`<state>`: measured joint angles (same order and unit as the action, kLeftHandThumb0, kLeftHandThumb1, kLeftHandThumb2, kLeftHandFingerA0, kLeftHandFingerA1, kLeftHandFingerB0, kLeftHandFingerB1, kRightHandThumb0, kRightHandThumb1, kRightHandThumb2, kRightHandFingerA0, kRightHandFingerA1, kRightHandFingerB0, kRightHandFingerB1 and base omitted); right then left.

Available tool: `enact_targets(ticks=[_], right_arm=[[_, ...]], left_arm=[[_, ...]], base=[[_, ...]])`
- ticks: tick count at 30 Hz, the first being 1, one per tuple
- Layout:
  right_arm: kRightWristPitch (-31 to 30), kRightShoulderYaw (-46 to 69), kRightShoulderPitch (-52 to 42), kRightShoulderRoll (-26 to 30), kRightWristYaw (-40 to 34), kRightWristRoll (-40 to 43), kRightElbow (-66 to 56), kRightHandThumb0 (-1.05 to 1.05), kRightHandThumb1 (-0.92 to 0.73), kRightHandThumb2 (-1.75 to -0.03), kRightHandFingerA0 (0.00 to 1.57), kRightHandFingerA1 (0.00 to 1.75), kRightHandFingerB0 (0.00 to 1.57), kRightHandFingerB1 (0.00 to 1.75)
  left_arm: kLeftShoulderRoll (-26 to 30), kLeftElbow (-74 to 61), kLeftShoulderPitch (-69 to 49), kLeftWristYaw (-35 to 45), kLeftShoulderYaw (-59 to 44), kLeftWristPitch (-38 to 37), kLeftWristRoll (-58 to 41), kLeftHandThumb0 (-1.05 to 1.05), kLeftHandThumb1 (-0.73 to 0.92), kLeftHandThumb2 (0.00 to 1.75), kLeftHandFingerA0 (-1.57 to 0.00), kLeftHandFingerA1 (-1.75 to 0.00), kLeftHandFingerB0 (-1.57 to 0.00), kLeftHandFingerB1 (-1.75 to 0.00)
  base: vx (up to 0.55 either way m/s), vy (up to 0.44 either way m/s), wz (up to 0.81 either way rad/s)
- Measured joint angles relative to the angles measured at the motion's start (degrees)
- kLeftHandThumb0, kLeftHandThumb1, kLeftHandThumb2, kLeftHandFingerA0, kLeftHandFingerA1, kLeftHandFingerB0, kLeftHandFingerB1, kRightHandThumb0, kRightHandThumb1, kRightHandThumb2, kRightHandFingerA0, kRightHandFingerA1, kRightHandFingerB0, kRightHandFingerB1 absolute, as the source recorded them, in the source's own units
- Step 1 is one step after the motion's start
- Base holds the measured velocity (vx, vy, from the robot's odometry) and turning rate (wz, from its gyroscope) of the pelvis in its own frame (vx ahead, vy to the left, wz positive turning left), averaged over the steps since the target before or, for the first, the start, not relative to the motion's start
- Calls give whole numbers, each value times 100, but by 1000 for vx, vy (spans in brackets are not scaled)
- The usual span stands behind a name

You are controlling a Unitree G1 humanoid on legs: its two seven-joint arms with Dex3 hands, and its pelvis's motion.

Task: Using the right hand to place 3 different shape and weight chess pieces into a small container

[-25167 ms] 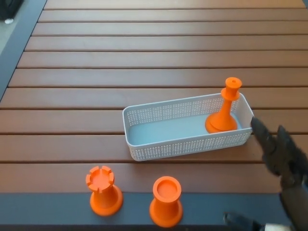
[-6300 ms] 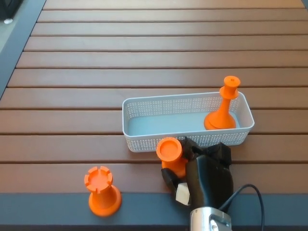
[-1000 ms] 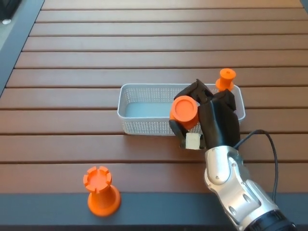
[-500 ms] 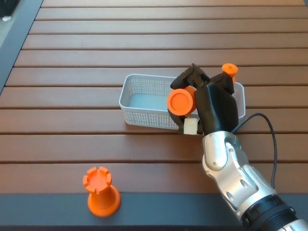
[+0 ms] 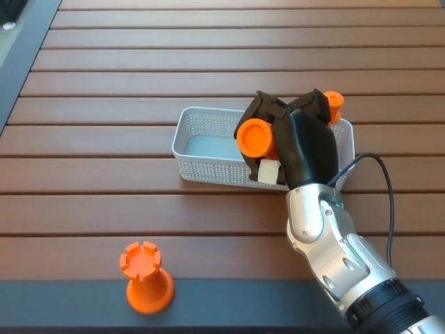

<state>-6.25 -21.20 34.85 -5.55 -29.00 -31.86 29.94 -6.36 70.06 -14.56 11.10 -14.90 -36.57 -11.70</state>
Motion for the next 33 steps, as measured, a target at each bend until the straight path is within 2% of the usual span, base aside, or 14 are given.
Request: enact_targets(ticks=[3, 4, 8, 9, 12, 18, 19, 26, 27, 28, 29, 30, 31, 33], right_arm=[[2, 19, 100, 68, -4, -24, 130, -19, -57, -97, 92, 175, 69, 169], [2, 41, 165, 115, -6, -34, 210, -22, -61, -85, 91, 175, 69, 164], [-3, 105, 318, 186, -8, -44, 409, -22, -61, -85, 91, 175, 69, 164], [-7, 130, 379, 208, -8, -46, 466, -21, -56, -96, 91, 175, 72, 162], [-7, 148, 455, 239, -8, -56, 604, -21, -59, -90, 91, 175, 70, 165], [29, 154, 613, 386, -18, -87, 940, -21, -59, -90, 92, 175, 72, 160], [54, 152, 645, 415, -37, -103, 1012, -22, -54, -100, 93, 175, 72, 167], [237, 168, 852, 546, -120, -139, 1455, -23, -56, -97, 93, 175, 71, 164], [249, 171, 864, 556, -128, -139, 1482, -21, -57, -99, 91, 175, 77, 154], [267, 179, 873, 565, -133, -136, 1507, -21, -57, -99, 91, 175, 77, 154], [271, 194, 873, 561, -130, -129, 1508, -25, -61, -85, 94, 157, 83, 89], [273, 220, 872, 549, -121, -116, 1507, -25, -61, -85, 94, 157, 83, 89], [265, 263, 867, 509, -95, -88, 1473, -33, -80, -70, 88, 155, 63, 59], [248, 293, 860, 452, -58, -61, 1433, -33, -80, -70, 88, 155, 63, 59]], left_arm=[[17, -3, -3, -64, 70, -17, 20, -14, 7, 165, -153, -124, -149, -123], [26, -7, -3, -119, 108, -23, 33, -9, 6, 168, -155, -124, -148, -122], [14, -10, -2, -149, 88, -25, 10, -9, 6, 168, -155, -124, -148, -122], [6, -10, -2, -147, 73, -25, -3, -9, 5, 166, -155, -125, -149, -121], [4, -8, -3, -146, 69, -25, -7, -14, 10, 160, -152, -128, -148, -127], [11, -18, -16, -227, 125, -48, 11, -13, 9, 162, -152, -126, -147, -127], [14, -20, -24, -260, 153, -74, 22, -17, 2, 167, -153, -126, -150, -120], [29, -30, -29, -278, 198, -75, 22, -20, 5, 163, -153, -122, -153, -120], [29, -31, -30, -284, 201, -75, 23, -16, 5, 165, -152, -126, -151, -124], [31, -34, -32, -294, 208, -75, 23, -16, 5, 165, -152, -126, -151, -124], [32, -35, -32, -301, 215, -75, 23, -18, 8, 162, -152, -126, -152, -122], [36, -37, -32, -314, 226, -75, 24, -18, 8, 162, -152, -126, -152, -122], [52, -38, -32, -340, 265, -79, 38, -17, 7, 164, -150, -127, -152, -121], [71, -38, -33, -382, 311, -109, 63, -17, 7, 164, -150, -127, -152, -121]], base=[[0, 0, 0], [0, 0, 0], [0, 0, 0], [0, 0, 0], [0, 0, 0], [0, 0, 0], [0, 0, 0], [0, 0, 0], [0, 0, 0], [0, 0, 0], [0, 0, 0], [0, 0, 0], [0, 0, 0], [0, 0, 0]])
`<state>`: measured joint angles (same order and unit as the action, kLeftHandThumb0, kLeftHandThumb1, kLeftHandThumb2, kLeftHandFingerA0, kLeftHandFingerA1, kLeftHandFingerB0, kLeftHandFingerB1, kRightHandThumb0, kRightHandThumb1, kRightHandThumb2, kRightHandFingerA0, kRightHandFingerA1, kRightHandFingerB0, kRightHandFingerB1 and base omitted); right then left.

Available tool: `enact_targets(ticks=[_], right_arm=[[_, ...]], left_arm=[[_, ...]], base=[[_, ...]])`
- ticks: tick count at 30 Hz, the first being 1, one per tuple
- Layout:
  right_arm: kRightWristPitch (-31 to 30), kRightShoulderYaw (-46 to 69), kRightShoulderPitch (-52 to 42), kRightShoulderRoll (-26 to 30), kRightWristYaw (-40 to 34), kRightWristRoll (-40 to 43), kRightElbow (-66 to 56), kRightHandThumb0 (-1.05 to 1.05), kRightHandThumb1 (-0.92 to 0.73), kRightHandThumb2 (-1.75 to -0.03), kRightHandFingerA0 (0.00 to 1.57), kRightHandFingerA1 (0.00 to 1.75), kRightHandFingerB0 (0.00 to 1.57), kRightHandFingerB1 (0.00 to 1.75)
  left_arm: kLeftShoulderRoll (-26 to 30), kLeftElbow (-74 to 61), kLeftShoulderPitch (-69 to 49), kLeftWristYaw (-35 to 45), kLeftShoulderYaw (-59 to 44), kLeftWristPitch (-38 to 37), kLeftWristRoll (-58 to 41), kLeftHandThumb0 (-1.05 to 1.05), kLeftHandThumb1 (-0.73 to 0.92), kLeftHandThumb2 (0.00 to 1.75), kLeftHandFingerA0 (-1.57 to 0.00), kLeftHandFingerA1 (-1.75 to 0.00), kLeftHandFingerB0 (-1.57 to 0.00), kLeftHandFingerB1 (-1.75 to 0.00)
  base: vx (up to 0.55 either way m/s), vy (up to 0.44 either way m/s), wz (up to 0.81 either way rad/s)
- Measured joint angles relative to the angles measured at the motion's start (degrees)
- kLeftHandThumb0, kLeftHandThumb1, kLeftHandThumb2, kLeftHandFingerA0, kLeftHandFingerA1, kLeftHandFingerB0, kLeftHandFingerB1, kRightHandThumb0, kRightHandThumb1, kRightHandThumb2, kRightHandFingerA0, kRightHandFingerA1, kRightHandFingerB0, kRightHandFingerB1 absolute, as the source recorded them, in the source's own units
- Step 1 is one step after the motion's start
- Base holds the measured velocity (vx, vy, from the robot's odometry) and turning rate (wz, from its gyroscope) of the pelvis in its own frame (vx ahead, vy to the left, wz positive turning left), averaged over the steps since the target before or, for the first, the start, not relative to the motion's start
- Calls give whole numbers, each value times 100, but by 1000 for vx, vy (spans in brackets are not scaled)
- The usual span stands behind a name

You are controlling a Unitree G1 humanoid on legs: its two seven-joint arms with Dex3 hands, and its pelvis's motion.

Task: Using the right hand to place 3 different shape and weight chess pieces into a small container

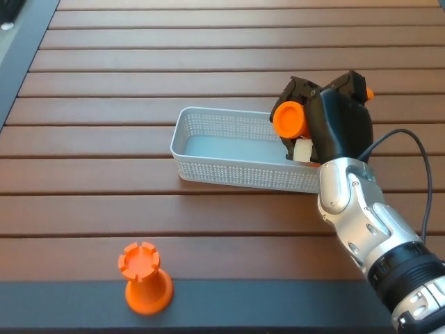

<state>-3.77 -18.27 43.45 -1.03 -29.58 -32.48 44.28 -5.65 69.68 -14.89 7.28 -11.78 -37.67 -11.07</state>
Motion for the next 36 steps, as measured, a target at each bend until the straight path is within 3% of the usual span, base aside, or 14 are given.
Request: enact_targets(ticks=[1, 2, 3, 4, 5, 6, 7, 11, 12, 15, 16, 21, 22, 36], right_arm=[[-9, 17, -5, -59, 19, 16, -24, -36, -74, -64, 79, 129, 43, 45], [-12, 21, -8, -92, 30, 25, -39, -36, -74, -64, 79, 129, 43, 45], [-13, 22, -11, -108, 37, 30, -47, -48, -59, -88, 60, 86, 20, 47], [-17, 28, -13, -143, 52, 41, -60, -48, -59, -88, 60, 86, 20, 47], [-20, 31, -16, -163, 62, 48, -71, -54, -54, -86, 35, 64, 17, 47], [-34, 43, -21, -190, 92, 62, -102, -54, -54, -86, 35, 64, 17, 47], [-68, 57, -28, -241, 160, 95, -166, -48, -70, -62, 31, 58, 25, 34], [-134, 14, -49, -324, 347, 129, -292, -50, -70, -62, 25, 67, 31, 36], [-144, -16, -52, -326, 372, 125, -313, -46, -67, -60, 27, 77, 37, 38], [-189, -144, -103, -324, 435, 101, -341, -46, -67, -60, 28, 77, 38, 40], [-202, -173, -119, -324, 443, 92, -346, -45, -65, -59, 29, 80, 41, 41], [-274, -340, -147, -273, 450, 7, -366, -40, -62, -58, 26, 83, 44, 45], [-288, -372, -148, -247, 447, -23, -358, -38, -61, -57, 25, 86, 46, 49], [-443, -490, -231, -99, 434, -203, -345, -45, -62, -57, 27, 88, 49, 48]], left_arm=[[16, 1, -3, -54, 38, -38, 35, -15, 7, 164, -146, -132, -149, -126], [25, 3, -5, -87, 59, -66, 57, -15, 7, 164, -146, -132, -149, -126], [29, 3, -6, -105, 69, -77, 70, -13, 5, 160, -150, -128, -152, -123], [38, 5, -8, -132, 84, -100, 81, -13, 5, 160, -150, -128, -152, -123], [42, 7, -9, -147, 91, -112, 84, -13, 5, 161, -148, -132, -151, -127], [47, 8, -10, -158, 92, -113, 84, -13, 5, 161, -148, -132, -151, -127], [55, 9, -10, -171, 93, -113, 85, -10, 3, 164, -148, -130, -151, -125], [61, 8, -10, -180, 96, -114, 84, -14, 4, 164, -149, -130, -151, -125], [58, 9, -9, -171, 85, -114, 81, -12, 0, 166, -150, -130, -150, -125], [48, 18, -7, -134, 39, -113, 70, -13, 1, 167, -151, -129, -150, -125], [47, 20, -7, -123, 29, -113, 69, -3, 42, 123, -149, -136, -150, -135], [45, 23, -30, -70, 2, -113, 73, -6, 44, 124, -148, -136, -150, -136], [55, 29, -35, -71, 7, -113, 78, -12, 5, 164, -148, -131, -151, -125], [73, 62, -36, -83, -52, -110, 62, -12, 0, 163, -155, -122, -153, -123]], base=[[0, 0, 0], [0, 0, 0], [0, 0, 0], [0, 0, 0], [0, 0, 0], [0, 0, 0], [0, 0, 0], [0, 0, 0], [0, 0, 0], [0, 0, 0], [0, 0, 0], [0, 0, 0], [0, 0, 0], [0, 0, 0]])
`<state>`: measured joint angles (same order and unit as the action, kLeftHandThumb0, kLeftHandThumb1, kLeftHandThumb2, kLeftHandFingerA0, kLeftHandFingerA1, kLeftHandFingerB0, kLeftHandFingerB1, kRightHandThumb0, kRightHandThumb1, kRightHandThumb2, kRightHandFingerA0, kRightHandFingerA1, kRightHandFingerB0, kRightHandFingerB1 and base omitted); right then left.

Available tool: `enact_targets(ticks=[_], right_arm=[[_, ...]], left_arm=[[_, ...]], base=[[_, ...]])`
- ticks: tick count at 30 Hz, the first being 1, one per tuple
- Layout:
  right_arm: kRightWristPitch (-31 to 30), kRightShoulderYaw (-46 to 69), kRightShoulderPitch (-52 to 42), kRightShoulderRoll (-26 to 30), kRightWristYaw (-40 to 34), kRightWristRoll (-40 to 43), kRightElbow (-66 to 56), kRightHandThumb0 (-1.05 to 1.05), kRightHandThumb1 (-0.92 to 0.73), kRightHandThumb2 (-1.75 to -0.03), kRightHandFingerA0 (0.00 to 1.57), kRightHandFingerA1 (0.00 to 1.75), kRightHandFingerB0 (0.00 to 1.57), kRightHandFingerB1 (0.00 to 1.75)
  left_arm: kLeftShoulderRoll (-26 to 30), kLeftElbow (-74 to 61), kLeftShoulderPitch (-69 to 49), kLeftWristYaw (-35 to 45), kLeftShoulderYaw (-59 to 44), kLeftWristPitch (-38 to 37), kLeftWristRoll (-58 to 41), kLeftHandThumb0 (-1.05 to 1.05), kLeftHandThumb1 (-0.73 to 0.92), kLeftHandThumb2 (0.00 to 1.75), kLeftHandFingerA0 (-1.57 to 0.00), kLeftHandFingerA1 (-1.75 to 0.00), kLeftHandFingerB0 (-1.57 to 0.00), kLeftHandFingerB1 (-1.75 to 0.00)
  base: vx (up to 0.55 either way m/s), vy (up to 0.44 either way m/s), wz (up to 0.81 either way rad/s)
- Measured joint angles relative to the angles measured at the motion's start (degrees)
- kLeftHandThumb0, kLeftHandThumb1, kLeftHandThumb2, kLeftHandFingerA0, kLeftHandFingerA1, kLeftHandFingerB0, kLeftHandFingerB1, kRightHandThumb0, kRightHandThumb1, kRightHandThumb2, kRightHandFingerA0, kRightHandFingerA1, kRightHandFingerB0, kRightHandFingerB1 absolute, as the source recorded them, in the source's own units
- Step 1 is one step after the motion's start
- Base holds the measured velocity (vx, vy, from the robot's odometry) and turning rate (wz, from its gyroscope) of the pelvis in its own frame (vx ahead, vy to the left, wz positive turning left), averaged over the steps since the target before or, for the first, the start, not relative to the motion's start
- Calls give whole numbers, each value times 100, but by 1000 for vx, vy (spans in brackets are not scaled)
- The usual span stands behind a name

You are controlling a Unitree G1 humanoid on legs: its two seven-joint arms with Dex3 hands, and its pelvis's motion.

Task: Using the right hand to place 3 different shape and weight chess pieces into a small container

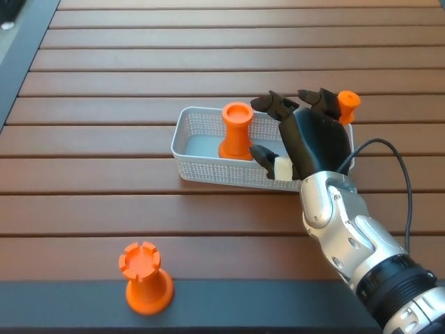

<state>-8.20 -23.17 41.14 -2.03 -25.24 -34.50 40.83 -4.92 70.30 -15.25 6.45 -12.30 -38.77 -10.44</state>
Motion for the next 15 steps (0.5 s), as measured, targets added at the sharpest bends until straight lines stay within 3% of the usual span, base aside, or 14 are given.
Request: enact_targets(ticks=[2, 6, 9, 10, 14, 15], right_arm=[[0, -22, 0, -2, -1, -16, 1, -48, -61, -57, 27, 85, 49, 49], [-1, -70, 1, -45, -31, -83, -9, -50, -62, -57, 25, 83, 46, 48], [-19, -83, 1, -116, -43, -113, -152, -52, -62, -57, 25, 86, 45, 48], [-25, -81, 0, -154, -44, -113, -258, -52, -61, -58, 26, 84, 47, 48], [-24, -67, -15, -309, -57, -109, -665, -51, -62, -57, 27, 84, 46, 48], [-19, -59, -35, -361, -64, -104, -793, -51, -65, -58, 30, 91, 45, 52]], left_arm=[[-19, 8, -4, 55, -70, 2, -40, -12, 3, 162, -150, -127, -148, -126], [7, 12, -12, 74, -62, 2, -52, -8, 2, 167, -154, -125, -148, -122], [35, 19, -12, 104, -72, 2, -58, -8, -4, 167, -155, -121, -154, -119], [37, 26, -12, 114, -82, 2, -68, -7, 2, 166, -154, -125, -148, -121], [31, 63, -14, 137, -140, 40, -109, -10, 2, 162, -152, -124, -149, -127], [36, 69, -13, 138, -141, 54, -112, -13, 2, 162, -152, -126, -150, -127]], base=[[0, 0, 0], [0, 0, 0], [0, 0, 0], [0, 0, 0], [0, 0, 0], [0, 0, 0]])
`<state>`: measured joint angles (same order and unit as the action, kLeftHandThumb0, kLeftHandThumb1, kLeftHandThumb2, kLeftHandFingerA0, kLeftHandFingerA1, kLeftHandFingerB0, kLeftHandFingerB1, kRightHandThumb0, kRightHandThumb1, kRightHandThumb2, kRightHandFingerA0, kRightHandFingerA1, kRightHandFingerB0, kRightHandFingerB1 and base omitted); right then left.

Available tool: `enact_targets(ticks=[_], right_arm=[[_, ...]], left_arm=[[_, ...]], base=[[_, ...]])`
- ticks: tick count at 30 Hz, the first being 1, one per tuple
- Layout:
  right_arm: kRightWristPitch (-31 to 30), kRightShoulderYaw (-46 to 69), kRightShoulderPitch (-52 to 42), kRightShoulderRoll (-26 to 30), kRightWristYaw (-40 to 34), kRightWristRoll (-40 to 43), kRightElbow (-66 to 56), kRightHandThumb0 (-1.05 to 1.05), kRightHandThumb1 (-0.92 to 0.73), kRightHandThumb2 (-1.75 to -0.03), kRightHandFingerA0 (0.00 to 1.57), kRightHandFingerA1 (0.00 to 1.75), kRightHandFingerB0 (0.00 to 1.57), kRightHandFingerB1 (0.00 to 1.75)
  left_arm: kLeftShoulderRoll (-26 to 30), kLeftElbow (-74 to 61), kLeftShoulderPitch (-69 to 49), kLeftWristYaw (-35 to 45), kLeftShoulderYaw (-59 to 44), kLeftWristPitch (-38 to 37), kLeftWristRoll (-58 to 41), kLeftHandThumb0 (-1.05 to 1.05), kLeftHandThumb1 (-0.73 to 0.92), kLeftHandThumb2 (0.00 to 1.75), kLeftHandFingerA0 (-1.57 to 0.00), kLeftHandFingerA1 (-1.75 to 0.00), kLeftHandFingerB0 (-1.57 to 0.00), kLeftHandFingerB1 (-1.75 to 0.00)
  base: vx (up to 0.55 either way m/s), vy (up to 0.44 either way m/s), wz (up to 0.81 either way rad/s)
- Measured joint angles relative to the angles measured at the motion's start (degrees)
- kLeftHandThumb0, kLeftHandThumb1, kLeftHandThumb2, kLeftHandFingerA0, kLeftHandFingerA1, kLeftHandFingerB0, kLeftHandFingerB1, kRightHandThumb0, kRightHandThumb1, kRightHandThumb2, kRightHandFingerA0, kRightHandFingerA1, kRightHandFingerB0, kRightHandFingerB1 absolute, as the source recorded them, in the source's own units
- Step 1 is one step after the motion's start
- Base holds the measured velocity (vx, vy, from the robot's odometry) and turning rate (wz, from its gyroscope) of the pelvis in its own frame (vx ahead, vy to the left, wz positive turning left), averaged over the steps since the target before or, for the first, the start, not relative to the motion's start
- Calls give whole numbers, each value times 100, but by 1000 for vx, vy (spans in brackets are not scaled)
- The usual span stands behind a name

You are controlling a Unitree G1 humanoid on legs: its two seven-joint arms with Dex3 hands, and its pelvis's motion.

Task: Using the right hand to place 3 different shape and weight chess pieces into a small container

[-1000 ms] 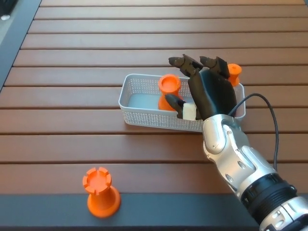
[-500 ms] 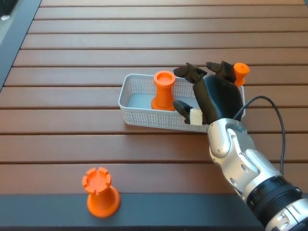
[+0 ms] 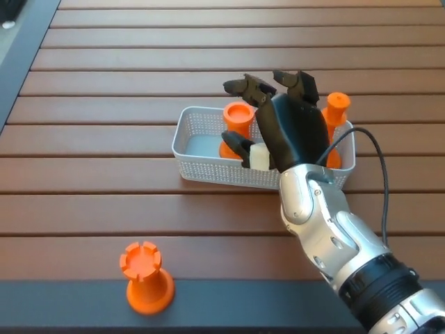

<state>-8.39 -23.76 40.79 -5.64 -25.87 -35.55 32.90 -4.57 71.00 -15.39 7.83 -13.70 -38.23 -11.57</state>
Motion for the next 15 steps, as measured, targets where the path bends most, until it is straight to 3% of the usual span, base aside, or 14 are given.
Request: enact_targets(ticks=[5, 6, 10, 11, 14, 15], right_arm=[[40, 97, -282, -250, -51, 28, -858, -45, -68, -61, 31, 90, 43, 55], [40, 110, -311, -275, -55, 30, -940, -36, -64, -78, 26, 100, 40, 56], [33, 182, -633, -421, -150, -11, -1840, -36, -64, -78, 26, 100, 40, 56], [29, 185, -665, -428, -159, -20, -1929, -40, -57, -103, 14, 69, 21, 56], [-44, 151, -899, -444, -177, -130, -2648, -40, -57, -103, 14, 69, 21, 56], [-71, 136, -948, -444, -168, -167, -2834, -44, -69, -74, 0, 54, 16, 42]], left_arm=[[55, 34, -4, -68, 88, 0, 27, -8, 3, 163, -154, -125, -153, -124], [57, 37, -5, -74, 93, 0, 27, -2, 47, 125, -148, -136, -149, -135], [57, 65, -49, -117, 97, 48, 18, -2, 47, 125, -148, -136, -149, -135], [55, 67, -56, -116, 92, 64, 17, -4, 5, 166, -154, -129, -148, -123], [53, 71, -72, -116, 38, 98, -13, -4, 5, 166, -154, -129, -148, -123], [52, 69, -70, -116, 25, 98, -19, -3, 48, 125, -148, -136, -150, -135]], base=[[0, 0, 0], [0, 0, 0], [0, 0, 0], [0, 0, 0], [0, 0, 0], [0, 0, 0]])
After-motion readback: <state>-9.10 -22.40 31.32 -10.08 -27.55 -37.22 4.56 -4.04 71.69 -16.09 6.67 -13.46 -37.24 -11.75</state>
